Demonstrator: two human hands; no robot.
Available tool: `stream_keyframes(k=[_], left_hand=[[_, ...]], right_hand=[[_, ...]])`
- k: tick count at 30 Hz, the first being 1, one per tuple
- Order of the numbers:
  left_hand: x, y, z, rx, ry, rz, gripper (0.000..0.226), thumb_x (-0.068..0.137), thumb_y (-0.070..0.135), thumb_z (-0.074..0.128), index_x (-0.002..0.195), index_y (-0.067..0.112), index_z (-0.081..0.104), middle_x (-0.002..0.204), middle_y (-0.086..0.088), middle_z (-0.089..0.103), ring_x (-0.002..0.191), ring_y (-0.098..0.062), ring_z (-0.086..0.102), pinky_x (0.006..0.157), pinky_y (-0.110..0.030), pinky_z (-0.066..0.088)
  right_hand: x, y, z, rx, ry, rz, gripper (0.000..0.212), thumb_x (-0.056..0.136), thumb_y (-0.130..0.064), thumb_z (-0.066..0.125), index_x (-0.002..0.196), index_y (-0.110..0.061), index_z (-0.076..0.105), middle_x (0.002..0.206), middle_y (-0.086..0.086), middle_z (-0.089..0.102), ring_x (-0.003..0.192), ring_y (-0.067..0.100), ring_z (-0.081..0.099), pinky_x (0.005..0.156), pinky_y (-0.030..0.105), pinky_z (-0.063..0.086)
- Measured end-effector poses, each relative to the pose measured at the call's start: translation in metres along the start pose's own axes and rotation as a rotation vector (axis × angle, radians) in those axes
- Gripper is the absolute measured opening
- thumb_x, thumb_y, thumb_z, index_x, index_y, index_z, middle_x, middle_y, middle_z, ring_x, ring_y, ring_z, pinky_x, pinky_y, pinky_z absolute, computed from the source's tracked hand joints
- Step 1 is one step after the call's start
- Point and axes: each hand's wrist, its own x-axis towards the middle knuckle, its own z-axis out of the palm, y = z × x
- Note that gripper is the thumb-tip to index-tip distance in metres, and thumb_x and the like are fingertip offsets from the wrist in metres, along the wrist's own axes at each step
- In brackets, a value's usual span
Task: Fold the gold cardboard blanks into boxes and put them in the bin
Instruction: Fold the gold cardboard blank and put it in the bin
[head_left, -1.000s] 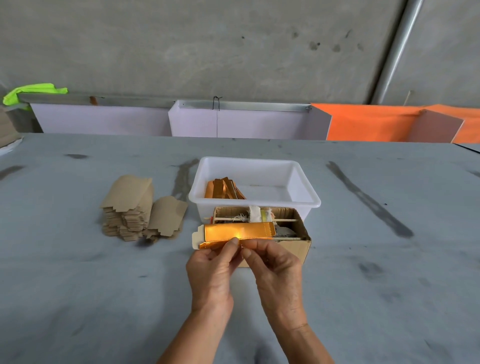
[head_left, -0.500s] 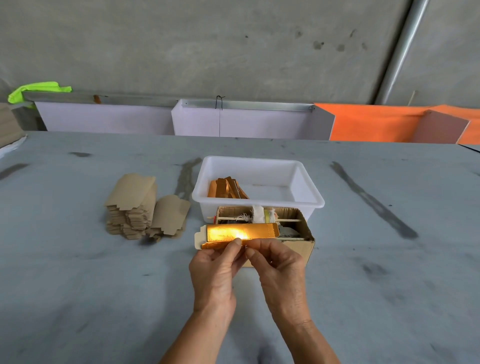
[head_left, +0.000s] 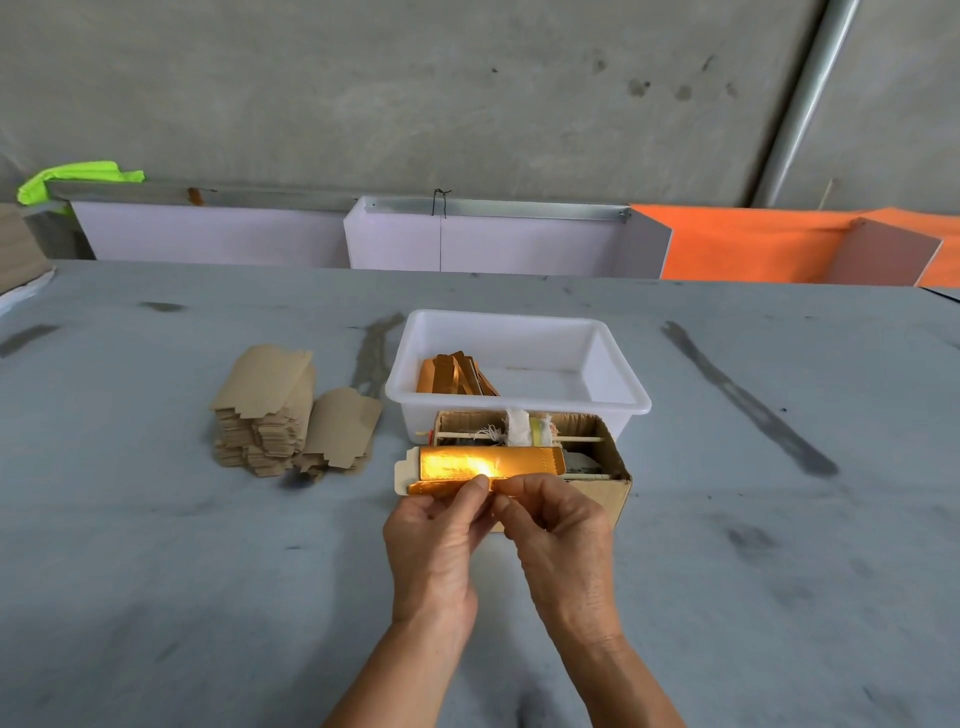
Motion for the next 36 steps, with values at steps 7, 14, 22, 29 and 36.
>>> stream_keyframes(k=[7,14,22,29,36], left_hand=[[0.0004,-0.0021,0.0005,0.037,0.041,-0.005,0.008,0.082,-0.007,0.062,0.084,0.0,0.065,0.082,-0.02,0.068,0.08,-0.034,0.066,0.069,-0.035,0.058],[-0.0002,-0.0041,-0.0002,0.061,0.042,0.004,0.008,0.082,-0.006,0.062,0.088,-0.002,0.066,0.086,-0.023,0.069,0.083,-0.036,0.068,0.074,-0.04,0.057],[0.001,-0.0044,-0.0016,0.086,0.044,-0.011,0.01,0.083,-0.006,0.062,0.087,0.001,0.067,0.083,-0.018,0.071,0.078,-0.032,0.07,0.075,-0.039,0.057],[0.0015,-0.0057,-0.0016,0.09,0.061,-0.047,0.009,0.083,-0.007,0.06,0.086,0.001,0.065,0.083,-0.021,0.069,0.069,-0.027,0.069,0.063,-0.03,0.055],[-0.0008,-0.0076,-0.001,0.094,0.058,-0.065,0.01,0.082,-0.006,0.063,0.088,0.001,0.067,0.081,-0.016,0.071,0.074,-0.027,0.07,0.065,-0.03,0.055]], right_hand=[[0.0026,0.0013,0.0007,-0.059,0.001,0.064,0.021,0.079,-0.003,0.071,0.078,-0.024,0.069,0.056,0.002,0.064,0.049,0.003,0.053,0.052,0.019,0.045],[0.0032,0.0025,0.0021,-0.178,0.005,0.05,0.02,0.079,-0.005,0.072,0.086,-0.025,0.07,0.06,-0.001,0.067,0.053,0.004,0.057,0.057,0.02,0.045],[0.0008,0.0019,0.0015,-0.376,-0.029,-0.032,0.021,0.08,-0.012,0.073,0.095,-0.027,0.071,0.055,-0.008,0.063,0.052,0.005,0.058,0.056,0.022,0.05],[0.0012,-0.0008,0.0006,-0.472,-0.053,-0.05,0.023,0.08,-0.013,0.072,0.097,-0.029,0.07,0.056,-0.012,0.06,0.05,0.003,0.054,0.054,0.019,0.049],[0.0016,-0.004,-0.0015,-0.505,-0.043,-0.053,0.023,0.08,-0.011,0.07,0.092,-0.03,0.07,0.051,-0.013,0.055,0.045,0.004,0.049,0.049,0.018,0.045]])
